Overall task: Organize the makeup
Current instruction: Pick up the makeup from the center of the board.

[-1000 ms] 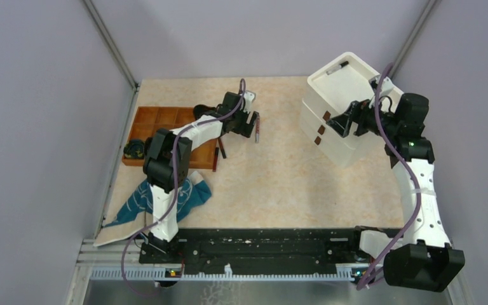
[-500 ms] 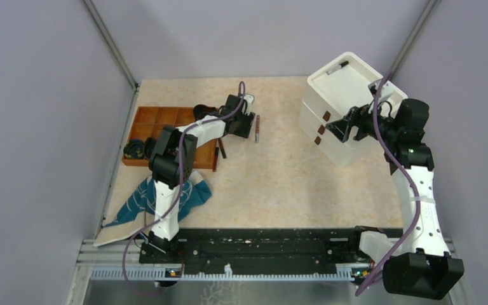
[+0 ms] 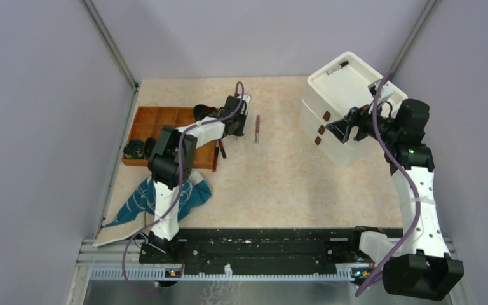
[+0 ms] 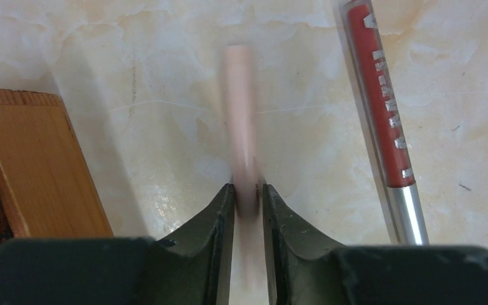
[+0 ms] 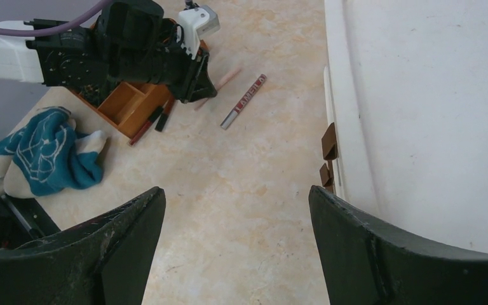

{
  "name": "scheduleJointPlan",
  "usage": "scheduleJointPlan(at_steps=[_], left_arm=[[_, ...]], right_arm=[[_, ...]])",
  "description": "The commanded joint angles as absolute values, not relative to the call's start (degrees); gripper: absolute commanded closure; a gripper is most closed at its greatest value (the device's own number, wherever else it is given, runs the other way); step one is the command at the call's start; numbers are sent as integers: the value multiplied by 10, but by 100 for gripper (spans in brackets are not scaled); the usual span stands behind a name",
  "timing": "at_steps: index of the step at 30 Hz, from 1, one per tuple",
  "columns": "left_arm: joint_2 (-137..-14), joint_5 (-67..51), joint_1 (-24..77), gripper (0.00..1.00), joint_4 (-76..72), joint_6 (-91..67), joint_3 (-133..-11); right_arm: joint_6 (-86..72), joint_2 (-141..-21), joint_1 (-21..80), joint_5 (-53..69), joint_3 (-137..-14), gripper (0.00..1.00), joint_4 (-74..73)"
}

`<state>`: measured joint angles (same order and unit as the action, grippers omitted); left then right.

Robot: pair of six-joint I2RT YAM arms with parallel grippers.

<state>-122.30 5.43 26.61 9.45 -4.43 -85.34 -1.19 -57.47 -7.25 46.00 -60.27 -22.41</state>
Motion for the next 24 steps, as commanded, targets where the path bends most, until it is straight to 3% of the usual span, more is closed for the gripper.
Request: scheduleJointPlan(at_steps=[1, 7, 15, 24], left_arm=[[-1204, 59, 263, 77, 112, -49, -842], [-1186, 39, 252, 100, 121, -48, -869], [-1074, -137, 219, 100, 80, -45, -858], [-941, -435, 217, 100, -18, -52, -805]], right_arm=[[22, -573, -69, 455, -618, 17, -228], [42, -585, -69, 455, -654, 17, -261], [10, -590, -66, 505, -689, 17, -229], [-139, -598, 24, 525, -640, 16, 10]])
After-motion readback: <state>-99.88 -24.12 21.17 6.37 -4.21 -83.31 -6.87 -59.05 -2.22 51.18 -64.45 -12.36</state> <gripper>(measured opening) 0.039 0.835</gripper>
